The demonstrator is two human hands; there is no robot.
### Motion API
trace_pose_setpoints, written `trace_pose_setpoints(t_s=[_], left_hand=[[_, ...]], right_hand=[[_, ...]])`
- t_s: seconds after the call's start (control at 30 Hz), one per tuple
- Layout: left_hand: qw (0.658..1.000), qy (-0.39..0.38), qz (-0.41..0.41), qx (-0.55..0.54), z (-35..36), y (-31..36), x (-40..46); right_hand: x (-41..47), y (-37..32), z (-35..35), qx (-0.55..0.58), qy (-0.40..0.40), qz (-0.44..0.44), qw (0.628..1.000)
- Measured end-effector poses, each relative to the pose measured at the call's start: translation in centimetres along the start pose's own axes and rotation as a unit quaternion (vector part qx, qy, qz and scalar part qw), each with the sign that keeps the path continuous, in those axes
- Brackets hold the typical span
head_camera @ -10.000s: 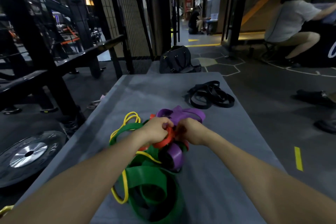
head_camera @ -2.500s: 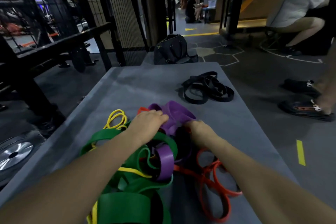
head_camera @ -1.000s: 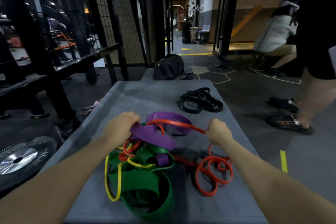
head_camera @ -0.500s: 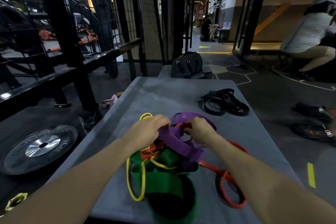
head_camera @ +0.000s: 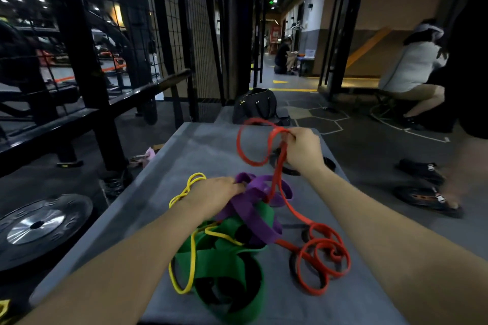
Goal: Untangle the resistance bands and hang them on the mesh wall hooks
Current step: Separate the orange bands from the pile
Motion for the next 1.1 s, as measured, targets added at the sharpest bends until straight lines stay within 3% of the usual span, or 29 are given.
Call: trace_pose_setpoints(t_s=[0.27,0.57,0.87,1.1], left_hand=[[0.996,-0.019,-0.084,-0.001,-0.7,-0.3,-0.5],[0.993,-0.01,-0.095,-0.07,-0.7,3.7,1.2],[0.99,-0.021,-0.065,-0.12,2.8,7.0,2.3],[0.987,-0.054,-0.108,-0.11,4.6,8.3,2.4]], right_hand=[[-0.8,5.0,-4.4,-0.065,0.019,0.108,0.992],[-4.4,13.4,-6.0,-0.171,-0.001,0.213,0.962],[-7.5,17.5,-3.5,-0.261,-0.146,0.222,0.928],[-7.0,17.2,-3.4,-0.313,-0.137,0.186,0.921]])
Point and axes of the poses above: each hand's wrist, its own x-axis towards the middle knuckle, its own z-axis out of the palm, y = z × x, the point moved 3 cm from there along x, towards the middle knuckle, and after that the axes turned 4 degrees about y, right-handed, at the moved point
